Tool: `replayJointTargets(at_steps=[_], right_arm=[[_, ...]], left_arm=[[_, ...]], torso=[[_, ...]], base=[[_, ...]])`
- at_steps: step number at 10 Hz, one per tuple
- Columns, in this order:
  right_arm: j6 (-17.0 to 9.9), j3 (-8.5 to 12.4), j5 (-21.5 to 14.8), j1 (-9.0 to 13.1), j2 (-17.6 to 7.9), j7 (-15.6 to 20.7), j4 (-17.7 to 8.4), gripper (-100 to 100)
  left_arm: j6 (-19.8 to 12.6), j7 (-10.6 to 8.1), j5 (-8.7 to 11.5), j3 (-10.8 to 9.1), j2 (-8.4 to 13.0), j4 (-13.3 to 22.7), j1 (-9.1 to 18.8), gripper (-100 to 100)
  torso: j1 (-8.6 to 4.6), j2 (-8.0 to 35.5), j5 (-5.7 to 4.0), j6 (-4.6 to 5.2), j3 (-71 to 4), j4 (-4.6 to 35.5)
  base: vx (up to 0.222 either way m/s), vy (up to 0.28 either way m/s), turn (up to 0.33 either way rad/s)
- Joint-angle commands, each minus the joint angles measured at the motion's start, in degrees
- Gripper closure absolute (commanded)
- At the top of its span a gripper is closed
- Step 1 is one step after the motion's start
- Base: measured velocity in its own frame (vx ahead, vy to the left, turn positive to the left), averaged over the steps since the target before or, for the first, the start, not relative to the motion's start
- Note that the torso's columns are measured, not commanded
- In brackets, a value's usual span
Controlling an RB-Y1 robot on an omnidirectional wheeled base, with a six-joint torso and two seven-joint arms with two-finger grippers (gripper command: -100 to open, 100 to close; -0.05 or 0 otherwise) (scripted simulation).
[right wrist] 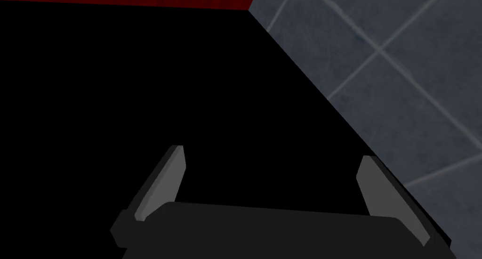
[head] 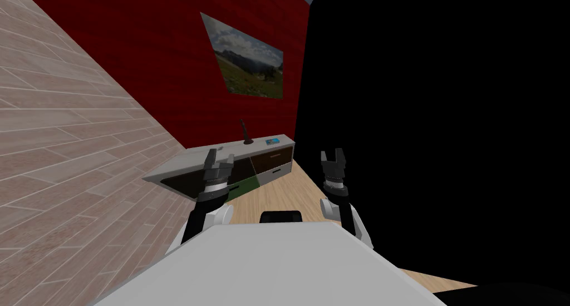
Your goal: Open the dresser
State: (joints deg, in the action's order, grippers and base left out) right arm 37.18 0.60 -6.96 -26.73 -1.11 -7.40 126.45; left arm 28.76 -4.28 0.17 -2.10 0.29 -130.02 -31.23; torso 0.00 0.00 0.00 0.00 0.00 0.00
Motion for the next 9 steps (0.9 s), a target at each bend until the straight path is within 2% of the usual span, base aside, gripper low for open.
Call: replayJointTargets(at_steps=[1, 9], right_arm=[[0.0, 0.0, 0.0, 0.0, 0.0, 0.0, 0.0, 0], [0.01, 0.0, 0.0, 0.0, 0.0, 0.0, 0.02, 0]], left_arm=[[0.0, 0.0, 0.0, 0.0, 0.0, 0.0, 0.0, 0], [0.01, 0.0, 0.0, 0.0, 0.0, -0.02, 0.0, 0]], torso=[[0.0, 2.32, 0.0, 0.0, -4.67, 2.35], [0.0, 35.39, 0.0, 0.0, -70.73, 35.37]], base=[[0.0, 0.0, 0.0], [0.0, 0.0, 0.0]])
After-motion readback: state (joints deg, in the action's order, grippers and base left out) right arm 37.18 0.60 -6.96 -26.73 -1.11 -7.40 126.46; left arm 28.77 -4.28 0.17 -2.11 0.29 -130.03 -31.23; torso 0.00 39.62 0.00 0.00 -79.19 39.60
